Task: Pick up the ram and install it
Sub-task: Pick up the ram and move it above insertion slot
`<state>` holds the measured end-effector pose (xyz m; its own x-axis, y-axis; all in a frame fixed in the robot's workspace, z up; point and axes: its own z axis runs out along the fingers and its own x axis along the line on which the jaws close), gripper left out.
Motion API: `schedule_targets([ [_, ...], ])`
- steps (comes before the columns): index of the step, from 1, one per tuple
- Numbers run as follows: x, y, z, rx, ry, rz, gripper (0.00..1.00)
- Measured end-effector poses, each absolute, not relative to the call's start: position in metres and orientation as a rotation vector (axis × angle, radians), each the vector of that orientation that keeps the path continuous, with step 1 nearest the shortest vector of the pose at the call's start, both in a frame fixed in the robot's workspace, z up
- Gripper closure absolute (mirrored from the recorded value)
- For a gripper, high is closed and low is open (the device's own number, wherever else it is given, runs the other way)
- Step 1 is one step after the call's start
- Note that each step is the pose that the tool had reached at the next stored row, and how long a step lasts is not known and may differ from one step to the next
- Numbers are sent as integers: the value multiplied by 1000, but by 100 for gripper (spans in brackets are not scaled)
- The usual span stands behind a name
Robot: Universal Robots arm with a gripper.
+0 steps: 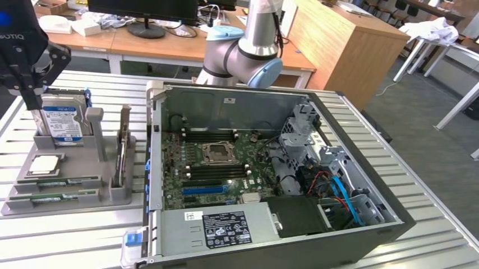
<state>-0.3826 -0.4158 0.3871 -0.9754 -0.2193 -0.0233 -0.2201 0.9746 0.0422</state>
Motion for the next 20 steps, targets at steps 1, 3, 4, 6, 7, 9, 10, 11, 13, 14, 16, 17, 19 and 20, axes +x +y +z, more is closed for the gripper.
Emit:
schedule_targets([
  [1, -383, -416, 387, -369, 3101, 69, 90],
  [3, -383, -416, 387, -418, 3095, 70, 90],
  [4, -383, -416, 387, -445, 3092, 70, 90],
  [6, -383, -416, 387, -494, 3085, 70, 90],
  [7, -383, -416, 387, -518, 3082, 70, 90],
  [9, -383, -416, 387, -566, 3074, 70, 90],
  [10, -383, -416, 387, -590, 3070, 71, 90],
  [11, -383, -416, 387, -615, 3065, 71, 90],
  [13, -383, -416, 387, -664, 3056, 71, 90],
  [14, -383, -416, 387, -688, 3051, 71, 90],
  [16, -383, -416, 387, -735, 3040, 72, 90],
  [17, -383, -416, 386, -759, 3035, 72, 90],
  [19, -383, -416, 386, -809, 3023, 72, 90],
  [20, -383, -416, 386, -832, 3017, 72, 90],
])
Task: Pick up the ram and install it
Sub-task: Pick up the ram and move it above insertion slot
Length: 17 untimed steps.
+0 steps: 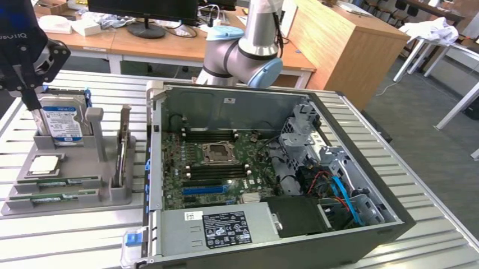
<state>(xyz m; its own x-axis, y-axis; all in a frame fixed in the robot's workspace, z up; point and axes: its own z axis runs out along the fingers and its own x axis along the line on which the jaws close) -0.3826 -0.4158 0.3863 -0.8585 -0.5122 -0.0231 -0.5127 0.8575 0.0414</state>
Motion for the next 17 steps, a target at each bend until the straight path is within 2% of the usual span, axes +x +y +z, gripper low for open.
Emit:
schedule_targets([
  [17, -383, -416, 385, -1219, 2889, 74, 90],
])
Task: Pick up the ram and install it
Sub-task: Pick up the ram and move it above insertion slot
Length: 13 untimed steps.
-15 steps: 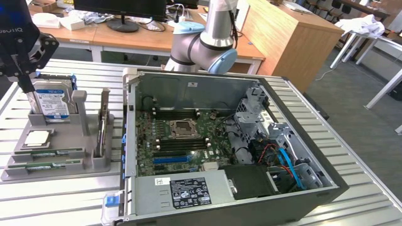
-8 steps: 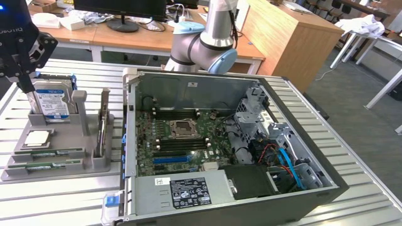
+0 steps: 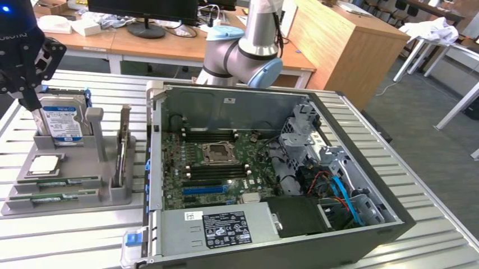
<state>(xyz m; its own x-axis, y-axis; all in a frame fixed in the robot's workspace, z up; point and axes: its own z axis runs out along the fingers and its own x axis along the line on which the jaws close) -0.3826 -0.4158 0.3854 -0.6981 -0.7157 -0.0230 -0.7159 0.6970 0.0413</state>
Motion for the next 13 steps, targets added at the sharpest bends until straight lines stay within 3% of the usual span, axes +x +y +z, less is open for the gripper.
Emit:
schedule_targets([
  [13, -383, -416, 385, -1497, 2761, 74, 90],
])
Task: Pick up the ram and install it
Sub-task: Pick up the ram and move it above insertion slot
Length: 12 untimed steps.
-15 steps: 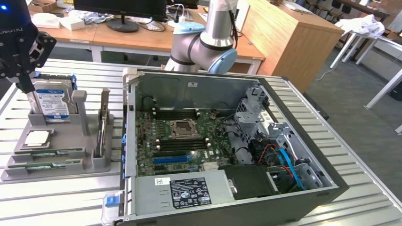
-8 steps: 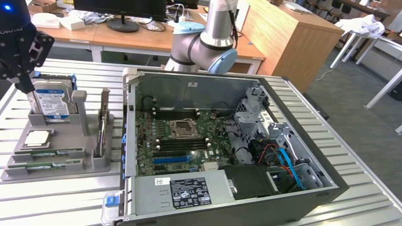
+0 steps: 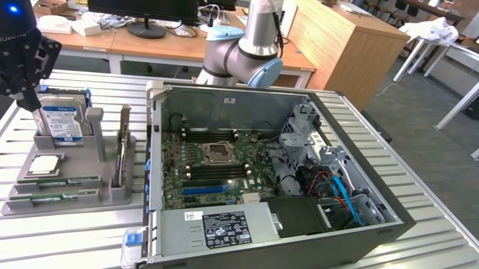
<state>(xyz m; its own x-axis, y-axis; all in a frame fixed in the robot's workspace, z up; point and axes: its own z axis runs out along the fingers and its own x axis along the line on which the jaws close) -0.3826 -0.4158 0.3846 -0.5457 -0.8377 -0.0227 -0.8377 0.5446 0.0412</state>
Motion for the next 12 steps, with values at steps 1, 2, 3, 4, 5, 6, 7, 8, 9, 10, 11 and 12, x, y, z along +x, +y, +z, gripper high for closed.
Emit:
schedule_targets([
  [1, -383, -416, 384, -1518, 2750, 74, 90],
  [2, -383, -416, 384, -1539, 2738, 74, 90],
  [3, -383, -416, 384, -1560, 2727, 74, 90],
  [4, -383, -416, 384, -1580, 2716, 74, 90],
  [5, -383, -416, 384, -1602, 2703, 74, 90],
  [6, -383, -416, 384, -1622, 2692, 74, 90],
  [7, -383, -416, 384, -1642, 2680, 74, 90],
  [8, -383, -416, 384, -1662, 2668, 74, 90],
  [9, -383, -416, 384, -1682, 2656, 74, 90],
  [10, -383, -416, 384, -1701, 2644, 74, 90],
  [11, -383, -416, 384, -1721, 2632, 74, 90],
  [12, -383, -416, 384, -1742, 2618, 74, 90],
])
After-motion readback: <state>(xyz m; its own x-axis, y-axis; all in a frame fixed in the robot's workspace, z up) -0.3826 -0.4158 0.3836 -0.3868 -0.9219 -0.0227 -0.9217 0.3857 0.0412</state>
